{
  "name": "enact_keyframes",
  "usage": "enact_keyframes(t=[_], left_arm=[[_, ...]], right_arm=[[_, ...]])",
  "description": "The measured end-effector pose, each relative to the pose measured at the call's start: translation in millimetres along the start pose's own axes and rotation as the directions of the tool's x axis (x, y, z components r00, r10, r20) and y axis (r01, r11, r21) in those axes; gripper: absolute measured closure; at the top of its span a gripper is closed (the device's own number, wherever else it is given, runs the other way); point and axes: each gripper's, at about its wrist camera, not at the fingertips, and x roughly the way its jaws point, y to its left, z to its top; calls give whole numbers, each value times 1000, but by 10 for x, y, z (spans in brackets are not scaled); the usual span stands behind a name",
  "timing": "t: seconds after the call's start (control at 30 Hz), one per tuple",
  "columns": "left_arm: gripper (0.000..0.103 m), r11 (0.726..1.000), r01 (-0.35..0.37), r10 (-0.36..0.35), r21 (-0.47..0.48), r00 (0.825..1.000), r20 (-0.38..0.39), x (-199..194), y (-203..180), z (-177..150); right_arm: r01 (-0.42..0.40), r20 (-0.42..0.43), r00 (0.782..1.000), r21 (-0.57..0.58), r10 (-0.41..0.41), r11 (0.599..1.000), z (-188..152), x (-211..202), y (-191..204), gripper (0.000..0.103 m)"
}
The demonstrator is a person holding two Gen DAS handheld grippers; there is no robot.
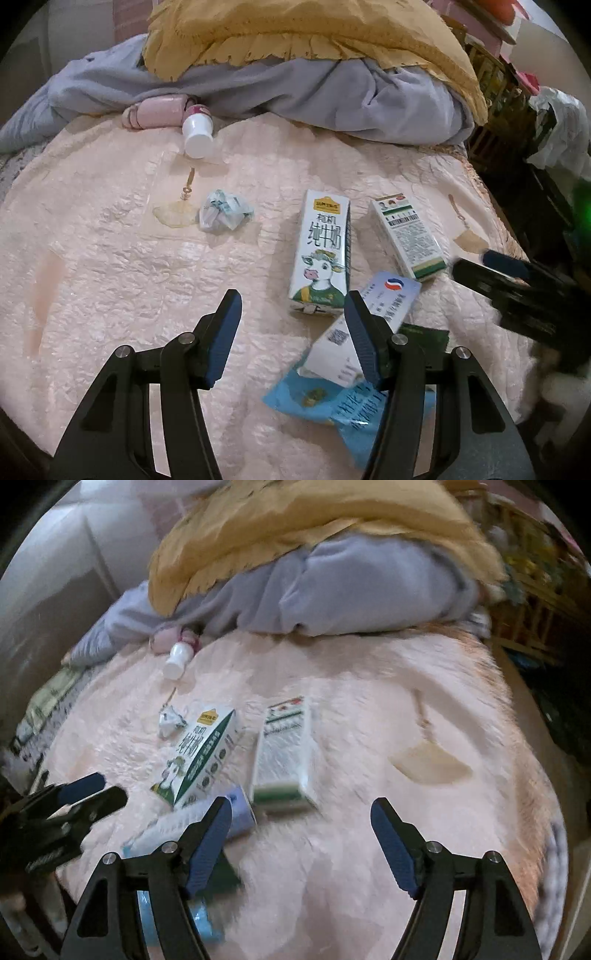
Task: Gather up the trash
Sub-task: 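Move both tools back over the cartons on the bed, then grasp the Watermelon Frost box with the right tool while the left grasps the milk carton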
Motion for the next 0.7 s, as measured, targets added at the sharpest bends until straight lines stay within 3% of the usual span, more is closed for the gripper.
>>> enact_keyframes(t=[0.23, 0.27, 0.3, 0.33, 0.57, 0.7], left_arm=[[46, 999, 51, -52, -13, 997, -50, 276, 6, 182], [46, 998, 62, -62, -6, 996, -63, 344, -25, 219], [46, 997, 71, -71, 0, 995, -70, 384, -49, 243], [46, 997, 81, -80, 6, 994, -76, 437, -84, 272], [46, 998, 30, -22, 63, 992, -123, 889, -269, 420], [50, 999, 10, -4, 47, 992, -127, 1028, -236, 425]], right_arm=[[17, -92, 995, -73, -24, 997, 368, 714, 193, 28], [22, -102, 994, -86, -31, 996, 381, 764, 200, 30], [35, -103, 994, -94, -44, 995, 379, 792, 186, 44], [37, -97, 994, -93, -46, 995, 368, 781, 148, 49], [48, -58, 997, -49, -51, 998, 199, 433, -206, 49], [71, -67, 995, -49, -74, 996, 91, 434, -285, 49]])
